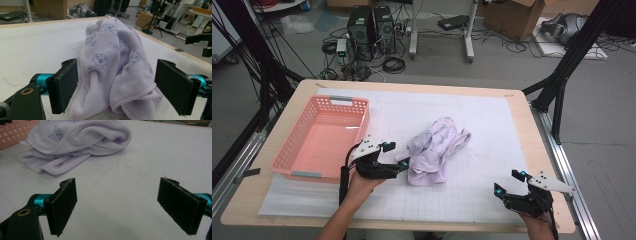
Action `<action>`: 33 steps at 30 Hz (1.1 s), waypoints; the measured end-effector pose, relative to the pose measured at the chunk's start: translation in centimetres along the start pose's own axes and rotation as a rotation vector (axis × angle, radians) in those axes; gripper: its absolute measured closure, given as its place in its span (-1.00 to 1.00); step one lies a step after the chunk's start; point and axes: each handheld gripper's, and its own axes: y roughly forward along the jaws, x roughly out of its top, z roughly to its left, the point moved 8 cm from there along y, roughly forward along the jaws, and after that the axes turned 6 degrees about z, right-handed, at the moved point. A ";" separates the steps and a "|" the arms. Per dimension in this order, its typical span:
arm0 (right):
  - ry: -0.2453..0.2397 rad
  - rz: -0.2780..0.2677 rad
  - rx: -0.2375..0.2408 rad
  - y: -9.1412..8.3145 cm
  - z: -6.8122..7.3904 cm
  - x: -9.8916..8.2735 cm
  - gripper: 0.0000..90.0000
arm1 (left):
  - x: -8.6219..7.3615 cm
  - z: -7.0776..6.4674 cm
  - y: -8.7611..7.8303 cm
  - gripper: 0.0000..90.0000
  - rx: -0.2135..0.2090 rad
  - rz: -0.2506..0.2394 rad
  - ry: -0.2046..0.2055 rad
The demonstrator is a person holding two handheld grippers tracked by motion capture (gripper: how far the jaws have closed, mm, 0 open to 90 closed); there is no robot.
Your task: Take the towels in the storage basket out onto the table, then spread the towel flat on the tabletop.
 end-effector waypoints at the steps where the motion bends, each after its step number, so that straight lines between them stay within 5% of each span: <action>1: -0.002 -0.002 -0.002 0.0 -0.1 0.0 -0.67 | 0.0 0.0 0.0 -0.57 -0.001 -0.001 0.000; 33: -0.010 0.006 -0.010 0.0 -0.2 -0.2 -0.67 | -0.2 -0.1 0.2 -0.54 -0.013 0.004 -0.007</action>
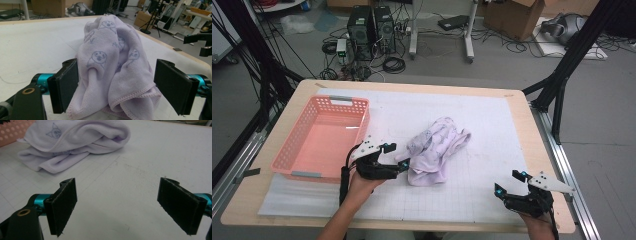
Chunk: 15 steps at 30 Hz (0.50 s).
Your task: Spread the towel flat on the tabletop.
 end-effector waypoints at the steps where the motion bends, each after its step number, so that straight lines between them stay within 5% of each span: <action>1: 0.003 -0.002 0.002 0.0 0.0 0.0 -0.67 | 0.0 0.0 0.0 -0.54 -0.001 -0.001 -0.003; 11: 0.008 0.018 0.005 0.0 0.0 -0.4 -0.67 | -0.1 -0.1 0.3 -0.53 0.001 0.011 0.005; 15: 0.026 0.015 -0.032 0.5 -0.4 0.0 -0.67 | -0.5 -0.1 0.6 -0.36 0.002 0.042 0.015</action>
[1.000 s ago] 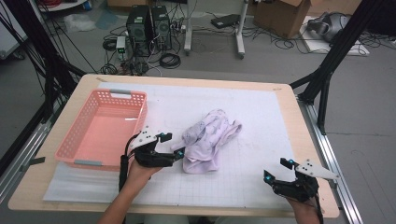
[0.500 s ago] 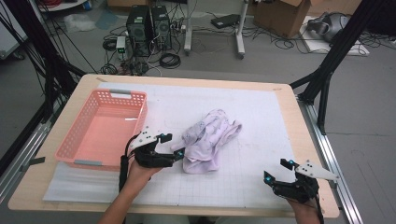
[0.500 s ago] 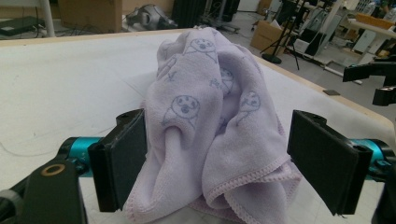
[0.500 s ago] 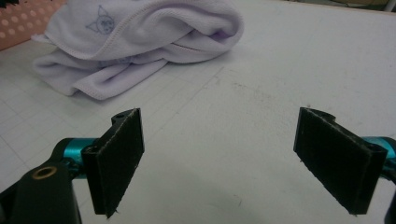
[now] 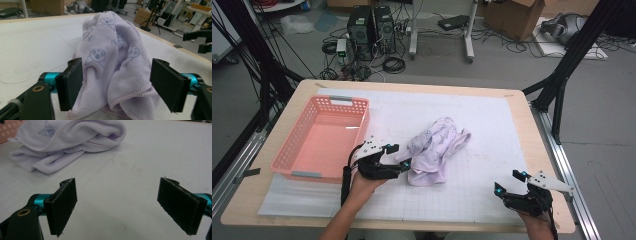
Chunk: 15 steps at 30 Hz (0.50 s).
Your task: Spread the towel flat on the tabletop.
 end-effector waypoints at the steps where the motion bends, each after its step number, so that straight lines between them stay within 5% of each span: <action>1: 0.016 0.003 -0.006 0.2 0.0 0.1 -0.67 | -0.2 0.1 0.1 -0.34 0.005 0.015 -0.003; 5: 0.032 0.059 0.014 2.0 0.4 0.2 -0.67 | -0.8 0.5 0.7 -0.35 0.027 0.068 -0.011; 10: -0.009 0.111 0.064 4.6 2.5 1.0 -0.60 | -1.4 0.5 1.6 -0.32 0.031 0.113 -0.018; 15: -0.042 0.140 0.124 7.3 4.7 2.2 -0.50 | -2.0 -0.5 2.7 0.16 0.006 0.167 0.030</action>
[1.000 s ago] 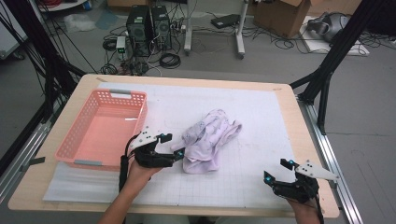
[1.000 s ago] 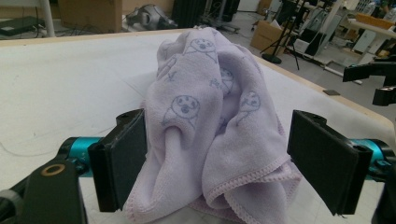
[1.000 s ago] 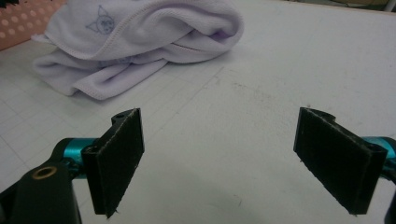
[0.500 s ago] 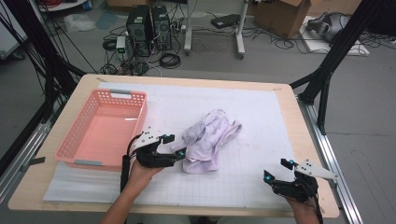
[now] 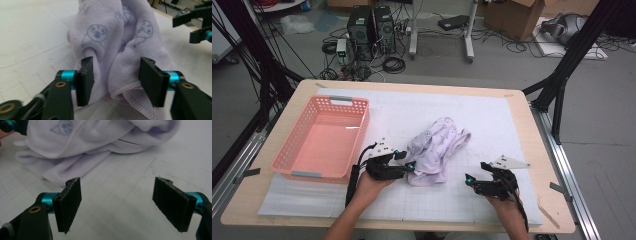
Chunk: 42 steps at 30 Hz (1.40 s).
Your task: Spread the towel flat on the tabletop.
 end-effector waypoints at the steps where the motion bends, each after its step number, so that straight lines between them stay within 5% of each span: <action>1: 0.006 0.005 0.017 0.5 0.3 0.2 -0.49 | -0.1 -0.3 0.3 0.29 -0.006 0.013 0.011; 6: 0.041 -0.023 0.122 2.4 2.4 1.7 -0.27 | -0.1 -2.0 0.8 0.82 -0.047 0.015 0.068; 10: 0.055 -0.044 0.170 3.6 3.6 2.7 -0.18 | 0.4 -2.8 0.6 0.89 -0.075 -0.018 0.084; 13: 0.041 -0.004 0.154 4.8 3.9 2.8 -0.08 | 0.6 -3.0 0.4 0.90 -0.098 -0.034 0.083; 15: 0.034 0.036 0.110 5.4 3.5 2.6 0.16 | 0.8 -3.2 0.2 0.90 -0.115 -0.049 0.077; 18: 0.058 0.050 0.129 5.1 2.9 2.4 0.74 | 1.0 -3.6 -0.1 0.90 -0.143 -0.069 0.071; 19: 0.050 0.046 0.131 4.8 2.8 2.4 0.89 | 1.0 -3.8 -0.1 0.90 -0.152 -0.070 0.076; 22: 0.028 0.017 0.107 3.1 2.0 2.5 0.92 | 1.1 -4.2 0.0 0.76 -0.170 -0.073 0.082; 24: 0.019 -0.005 0.086 1.6 1.3 2.4 0.93 | 1.3 -4.0 0.0 0.31 -0.173 -0.081 0.039; 28: 0.055 -0.036 0.052 -1.8 -0.8 1.7 0.93 | 2.0 -3.2 -0.7 -0.03 -0.139 -0.131 0.004; 31: 0.082 -0.046 0.023 -4.3 -2.3 0.8 0.93 | 2.4 -2.3 -1.5 -0.05 -0.111 -0.161 -0.013; 38: 0.056 0.036 -0.104 -8.1 -4.8 -2.6 0.93 | 2.6 -0.9 -2.5 -0.07 -0.078 -0.193 -0.053; 42: 0.115 0.054 -0.164 -9.5 -6.7 -4.3 0.88 | 2.6 -0.7 -2.4 -0.06 -0.069 -0.190 -0.055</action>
